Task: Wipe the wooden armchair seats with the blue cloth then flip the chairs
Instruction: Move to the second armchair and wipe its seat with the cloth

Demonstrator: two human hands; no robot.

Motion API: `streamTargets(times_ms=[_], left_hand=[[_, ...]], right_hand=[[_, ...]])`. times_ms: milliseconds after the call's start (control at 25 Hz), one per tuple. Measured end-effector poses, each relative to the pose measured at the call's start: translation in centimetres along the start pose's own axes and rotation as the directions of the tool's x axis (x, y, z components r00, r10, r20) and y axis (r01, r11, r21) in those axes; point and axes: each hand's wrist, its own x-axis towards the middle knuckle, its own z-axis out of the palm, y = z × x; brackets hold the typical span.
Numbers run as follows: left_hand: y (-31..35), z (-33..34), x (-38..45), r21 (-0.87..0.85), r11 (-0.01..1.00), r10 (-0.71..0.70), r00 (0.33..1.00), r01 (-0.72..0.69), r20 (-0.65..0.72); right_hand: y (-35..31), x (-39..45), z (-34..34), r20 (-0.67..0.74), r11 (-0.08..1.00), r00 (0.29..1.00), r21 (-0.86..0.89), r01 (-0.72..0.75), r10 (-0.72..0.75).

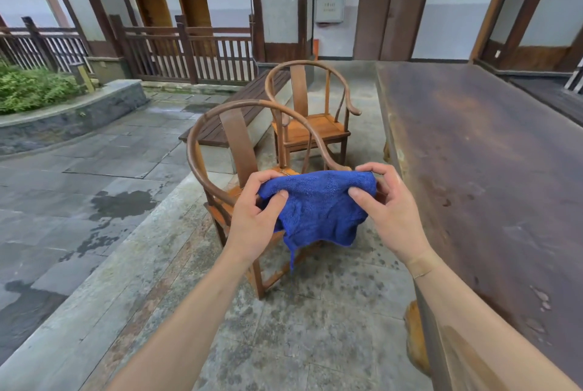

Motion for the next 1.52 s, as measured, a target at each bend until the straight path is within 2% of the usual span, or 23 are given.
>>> streamTargets(times_ms=[200, 400, 560, 680, 920, 1240, 1520], left_hand=[[-2.3, 4.3, 10.0, 0.045, 0.999, 0.006, 0.999, -0.003, -0.051], [-5.6, 5.3, 18.2, 0.051, 0.998, -0.031, 0.994, 0.036, -0.106], [-9.9, 3.0, 25.5, 0.053, 0.997, -0.04, 0.99, 0.047, -0.135], [-13.6, 0.1, 30.7, 0.052, 0.997, -0.037, 0.977, 0.049, -0.209], [-18.5, -5.4, 39.9, 0.037, 0.995, -0.074, 0.955, 0.089, -0.288], [-25.4, -9.2, 46.0, 0.05, 0.979, -0.149, 0.86, 0.198, -0.488], [-30.4, -6.9, 52.8, 0.115, 0.959, -0.128, 0.755, 0.261, -0.643]], right_hand=[[3.5, 10.7, -2.9, 0.006, 1.0, 1.0, 0.028, -0.009, 0.008], [8.0, 19.8, -1.9, 0.042, 0.999, 0.999, 0.042, -0.021, 0.019], [12.4, 27.5, 1.7, 0.074, 0.999, 0.997, 0.031, -0.022, 0.019], [15.3, 33.5, 6.1, 0.114, 0.999, 0.993, 0.027, -0.017, 0.014], [19.9, 43.8, 13.8, 0.216, 0.996, 0.974, 0.047, -0.075, 0.063], [27.1, 53.5, 20.9, 0.433, 0.994, 0.897, 0.004, -0.106, 0.094], [33.6, 62.5, 22.5, 0.563, 0.981, 0.818, 0.067, -0.182, 0.113]])
